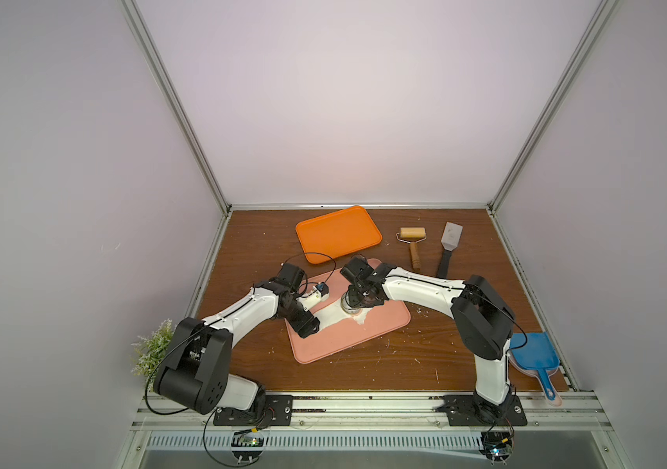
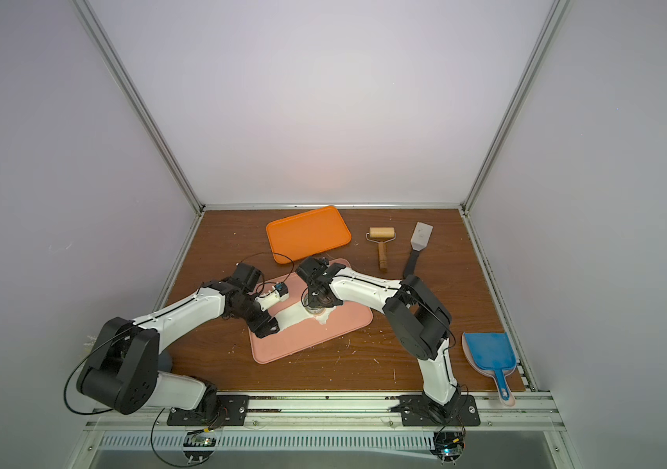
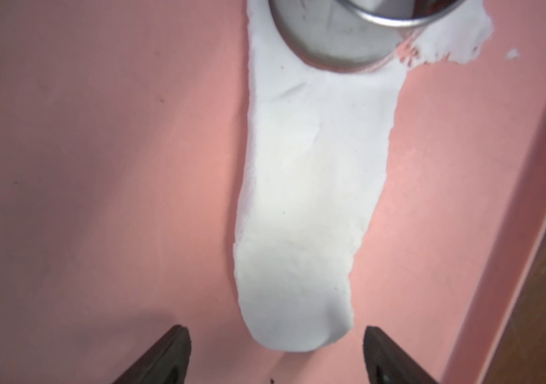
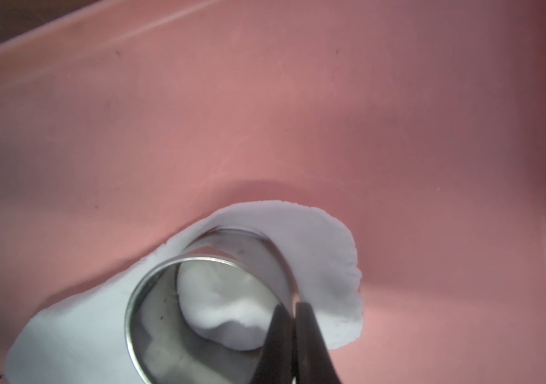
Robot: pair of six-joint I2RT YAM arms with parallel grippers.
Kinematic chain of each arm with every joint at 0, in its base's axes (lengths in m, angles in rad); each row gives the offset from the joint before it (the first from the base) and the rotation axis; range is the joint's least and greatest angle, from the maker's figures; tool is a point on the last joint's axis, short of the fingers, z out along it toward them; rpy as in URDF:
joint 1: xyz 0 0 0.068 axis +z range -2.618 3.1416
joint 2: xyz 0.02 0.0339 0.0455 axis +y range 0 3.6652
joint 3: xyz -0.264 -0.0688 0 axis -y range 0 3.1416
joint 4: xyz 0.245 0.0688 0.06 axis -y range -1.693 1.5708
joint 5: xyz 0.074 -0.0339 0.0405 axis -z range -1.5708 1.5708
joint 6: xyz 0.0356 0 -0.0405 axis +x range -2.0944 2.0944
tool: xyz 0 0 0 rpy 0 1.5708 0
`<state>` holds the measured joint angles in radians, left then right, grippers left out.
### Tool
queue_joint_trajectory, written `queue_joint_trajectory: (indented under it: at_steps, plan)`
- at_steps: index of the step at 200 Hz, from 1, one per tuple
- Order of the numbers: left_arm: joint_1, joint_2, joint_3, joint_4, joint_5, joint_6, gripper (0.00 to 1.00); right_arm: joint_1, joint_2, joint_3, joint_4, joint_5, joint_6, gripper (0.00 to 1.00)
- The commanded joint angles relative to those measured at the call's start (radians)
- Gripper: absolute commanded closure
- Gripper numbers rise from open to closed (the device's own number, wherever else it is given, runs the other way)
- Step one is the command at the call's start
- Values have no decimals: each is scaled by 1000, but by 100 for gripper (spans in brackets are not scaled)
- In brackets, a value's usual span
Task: Roll out the dumpling wrappers from the dough
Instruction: Remove the dumpling wrapper from the work surface.
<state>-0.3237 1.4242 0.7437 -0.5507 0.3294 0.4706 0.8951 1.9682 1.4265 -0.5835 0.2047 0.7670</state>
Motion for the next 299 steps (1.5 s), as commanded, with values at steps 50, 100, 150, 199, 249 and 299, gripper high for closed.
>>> queue_joint_trajectory:
  at_steps: [50,100,150,199,249,299]
  plan:
    - [-31,9,-74,66,-138,59,14,-12,41,-24,-26,-33,10,100]
    - [-34,-15,-95,159,-168,22,15,-13,37,-31,-25,-34,12,100]
    - [-34,5,-77,128,-51,39,20,-13,33,-41,-21,-38,21,100]
    - [-35,57,-86,118,-54,59,32,-13,27,-44,-24,-34,23,100]
    - [-35,58,-70,93,-23,69,46,-13,31,-38,-26,-37,19,100]
    - [-35,64,-37,44,17,82,66,-13,41,-38,-20,-30,18,100]
